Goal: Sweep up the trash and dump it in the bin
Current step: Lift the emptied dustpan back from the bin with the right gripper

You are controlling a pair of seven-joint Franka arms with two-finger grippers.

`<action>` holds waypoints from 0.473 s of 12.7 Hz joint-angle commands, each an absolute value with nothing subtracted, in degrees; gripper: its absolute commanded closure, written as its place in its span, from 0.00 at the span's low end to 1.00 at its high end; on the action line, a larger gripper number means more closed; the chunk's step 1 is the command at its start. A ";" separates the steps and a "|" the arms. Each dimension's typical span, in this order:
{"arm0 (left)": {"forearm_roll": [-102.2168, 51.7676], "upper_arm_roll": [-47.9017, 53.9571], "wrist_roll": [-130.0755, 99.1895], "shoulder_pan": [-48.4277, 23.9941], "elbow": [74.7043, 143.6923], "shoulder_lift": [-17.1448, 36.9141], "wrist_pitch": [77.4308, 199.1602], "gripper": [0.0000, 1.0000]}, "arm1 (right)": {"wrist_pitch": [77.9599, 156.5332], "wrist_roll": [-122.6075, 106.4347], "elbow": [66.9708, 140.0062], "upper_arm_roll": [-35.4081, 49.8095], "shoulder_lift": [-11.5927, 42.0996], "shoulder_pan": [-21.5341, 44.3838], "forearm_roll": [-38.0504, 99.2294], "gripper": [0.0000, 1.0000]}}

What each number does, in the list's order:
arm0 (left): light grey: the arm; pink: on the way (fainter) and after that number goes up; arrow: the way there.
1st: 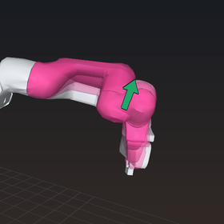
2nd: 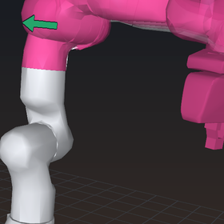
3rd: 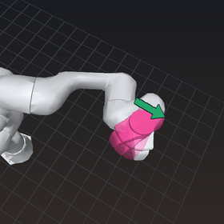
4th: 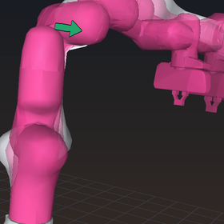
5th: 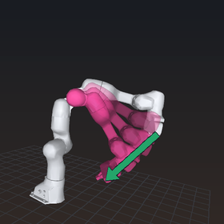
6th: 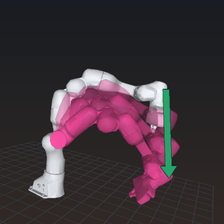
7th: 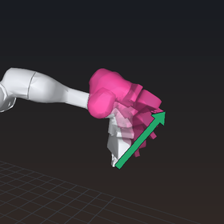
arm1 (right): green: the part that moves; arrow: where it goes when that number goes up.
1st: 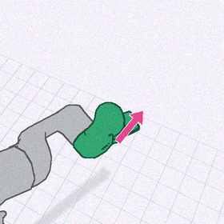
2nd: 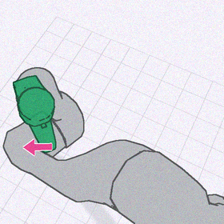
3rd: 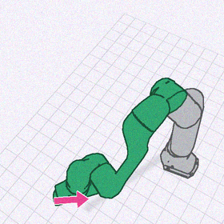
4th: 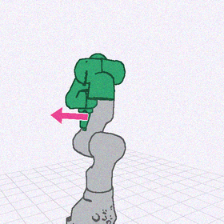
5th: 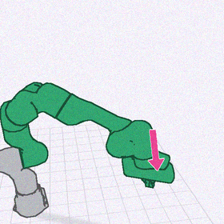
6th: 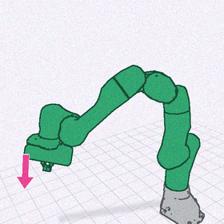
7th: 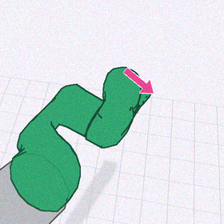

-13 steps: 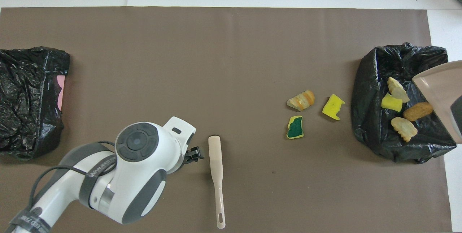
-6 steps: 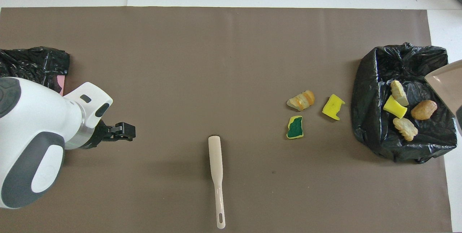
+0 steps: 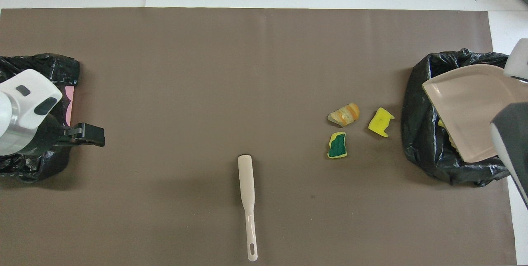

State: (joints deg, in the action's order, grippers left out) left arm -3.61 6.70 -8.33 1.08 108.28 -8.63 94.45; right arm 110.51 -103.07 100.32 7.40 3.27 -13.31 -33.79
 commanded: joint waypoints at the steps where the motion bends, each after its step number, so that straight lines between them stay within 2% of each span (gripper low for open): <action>1: -1.24 7.47 -7.82 2.02 96.54 -2.12 85.99 0.00 | 109.96 -95.76 103.17 7.56 2.11 -13.89 -25.25 1.00; 4: 2.11 7.56 -7.65 1.23 92.56 -2.81 84.47 0.00 | 109.78 -80.30 106.51 7.73 2.72 -10.55 -19.18 1.00; 6: 1.24 7.56 -5.99 1.75 93.07 -3.43 85.51 0.00 | 109.69 -69.14 107.48 7.73 3.25 -6.17 -16.62 1.00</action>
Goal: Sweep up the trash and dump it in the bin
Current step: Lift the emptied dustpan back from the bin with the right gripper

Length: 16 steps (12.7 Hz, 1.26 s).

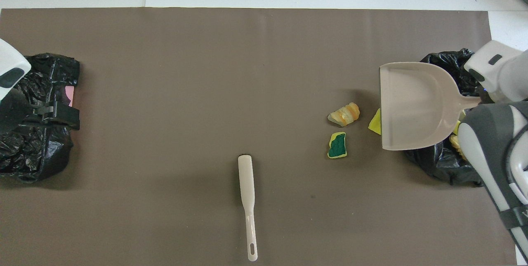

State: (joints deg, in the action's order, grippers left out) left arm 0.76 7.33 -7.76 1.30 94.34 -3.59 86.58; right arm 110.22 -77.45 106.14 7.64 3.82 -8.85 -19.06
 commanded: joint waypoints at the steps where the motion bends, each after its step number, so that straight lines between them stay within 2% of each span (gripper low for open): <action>1: 1.06 7.47 -3.63 1.67 94.12 -4.21 85.69 0.00 | 109.43 -62.03 107.75 7.73 3.25 -4.24 -14.70 1.00; 4: 1.05 7.73 -2.46 0.62 96.67 -4.92 87.00 0.00 | 108.72 -44.44 107.93 7.73 4.48 0.51 -6.97 1.00; 9: 1.05 8.17 -6.68 0.27 96.42 -4.83 86.22 0.00 | 109.50 -8.86 107.23 7.73 5.53 9.74 -0.28 1.00; 12: 1.14 8.09 -5.89 0.96 95.37 -4.57 86.83 0.00 | 110.30 9.07 103.28 7.73 10.01 15.10 3.42 1.00; 16: -2.62 7.29 -4.48 1.23 93.34 -4.83 87.45 0.00 | 115.66 26.07 99.68 7.73 15.89 21.34 8.44 1.00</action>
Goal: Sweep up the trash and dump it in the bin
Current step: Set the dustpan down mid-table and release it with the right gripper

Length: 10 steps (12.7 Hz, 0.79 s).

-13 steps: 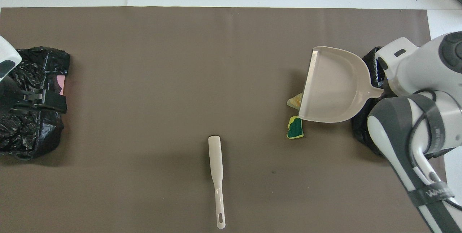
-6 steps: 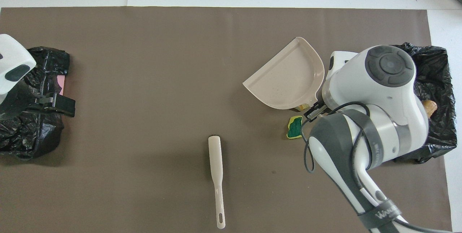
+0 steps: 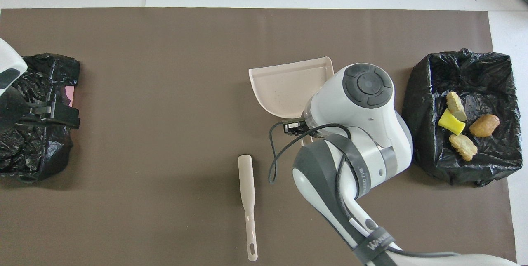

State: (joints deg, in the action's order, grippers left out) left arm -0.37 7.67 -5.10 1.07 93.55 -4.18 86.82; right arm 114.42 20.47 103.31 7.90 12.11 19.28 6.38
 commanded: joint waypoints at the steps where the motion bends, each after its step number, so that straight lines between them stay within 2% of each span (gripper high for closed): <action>1: -3.25 7.29 -4.74 1.32 93.43 -4.75 88.15 0.00 | 115.93 29.67 97.58 7.73 18.69 23.01 8.09 1.00; 5: -2.73 7.03 -4.31 1.50 93.43 -4.75 89.30 0.00 | 116.37 39.45 84.76 7.64 30.91 26.89 4.13 1.00; 6: -2.72 7.03 -4.31 1.49 93.43 -4.83 89.30 0.00 | 116.19 40.16 83.07 7.56 32.33 26.98 3.87 1.00; 7: -2.72 7.03 -4.31 1.58 93.43 -4.83 89.12 0.00 | 115.84 40.17 83.14 7.56 32.34 26.46 3.87 0.93; 8: -2.72 7.03 -4.31 1.50 93.51 -4.83 88.95 0.00 | 116.10 40.08 83.14 7.65 32.26 26.11 3.78 0.02; 10: -2.72 7.03 -4.31 1.49 93.52 -4.83 89.29 0.00 | 116.10 39.73 83.67 7.65 31.99 26.02 4.13 0.00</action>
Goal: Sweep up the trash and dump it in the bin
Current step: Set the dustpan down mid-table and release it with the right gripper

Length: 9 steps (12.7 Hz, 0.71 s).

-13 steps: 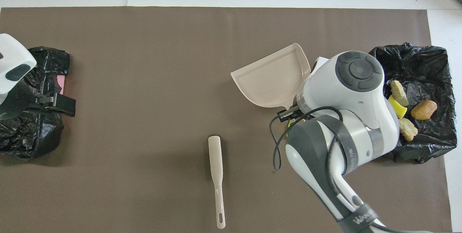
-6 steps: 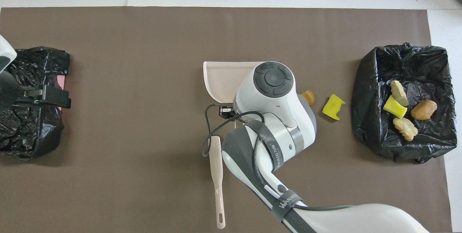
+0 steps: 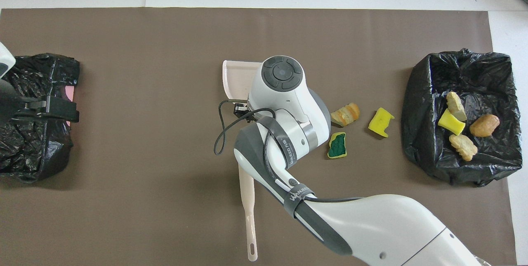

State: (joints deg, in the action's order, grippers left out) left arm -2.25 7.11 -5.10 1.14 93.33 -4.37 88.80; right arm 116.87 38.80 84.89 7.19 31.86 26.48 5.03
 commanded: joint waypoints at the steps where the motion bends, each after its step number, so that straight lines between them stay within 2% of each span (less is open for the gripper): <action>1: -2.72 7.03 -4.31 1.49 93.52 -4.83 89.38 0.00 | 115.32 39.64 83.93 7.65 31.56 25.41 4.83 0.00; 4: -2.72 7.03 -4.39 1.84 93.60 -4.83 89.21 0.00 | 110.58 39.55 84.55 7.73 29.01 25.40 4.83 0.00; 9: -2.72 7.03 -4.31 1.93 93.60 -4.92 89.03 0.00 | 110.21 40.61 100.08 7.91 15.67 28.91 5.98 0.00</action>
